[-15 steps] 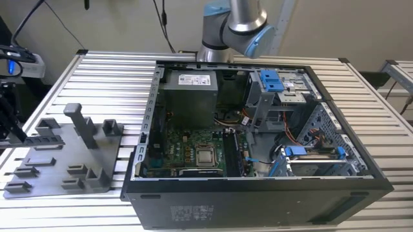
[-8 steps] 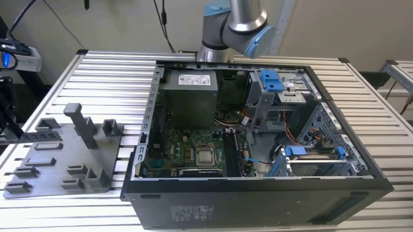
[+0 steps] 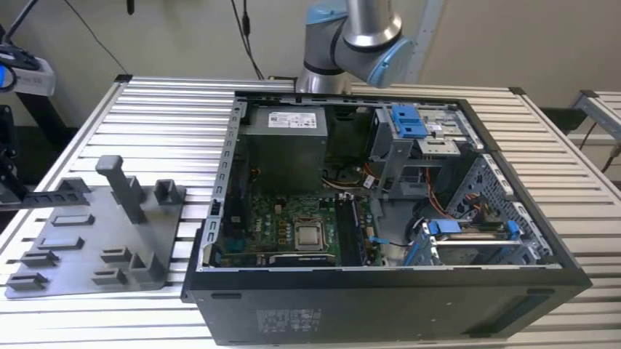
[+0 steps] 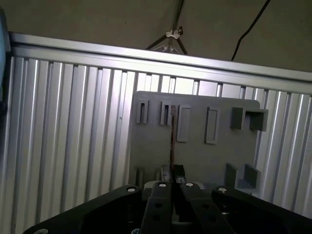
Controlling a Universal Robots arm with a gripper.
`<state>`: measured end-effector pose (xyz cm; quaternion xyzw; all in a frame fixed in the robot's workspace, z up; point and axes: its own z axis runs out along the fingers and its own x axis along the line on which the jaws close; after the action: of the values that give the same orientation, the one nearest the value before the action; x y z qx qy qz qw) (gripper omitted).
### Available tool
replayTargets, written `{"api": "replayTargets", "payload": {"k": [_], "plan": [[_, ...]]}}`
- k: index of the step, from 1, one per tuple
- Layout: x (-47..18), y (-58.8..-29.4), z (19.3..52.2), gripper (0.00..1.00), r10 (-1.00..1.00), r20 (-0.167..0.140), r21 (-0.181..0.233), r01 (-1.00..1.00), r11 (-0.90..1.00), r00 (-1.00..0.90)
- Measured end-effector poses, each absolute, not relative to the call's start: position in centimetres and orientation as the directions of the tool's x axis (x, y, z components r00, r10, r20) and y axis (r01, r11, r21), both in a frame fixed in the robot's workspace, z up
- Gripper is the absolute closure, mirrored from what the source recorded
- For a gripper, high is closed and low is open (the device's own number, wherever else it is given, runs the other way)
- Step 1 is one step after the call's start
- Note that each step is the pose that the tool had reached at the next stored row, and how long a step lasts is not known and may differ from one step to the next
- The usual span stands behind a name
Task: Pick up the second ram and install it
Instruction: 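Pick up the second ram and move it above second insertion slot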
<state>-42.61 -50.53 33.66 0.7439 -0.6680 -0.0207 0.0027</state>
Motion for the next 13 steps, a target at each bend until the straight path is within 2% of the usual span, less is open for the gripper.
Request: {"api": "replayTargets", "payload": {"k": [13], "plan": [[-42.6,-50.5,37.4,0.87,-0.994,-0.027,0.032,-0.994,-0.108,0.107]]}}
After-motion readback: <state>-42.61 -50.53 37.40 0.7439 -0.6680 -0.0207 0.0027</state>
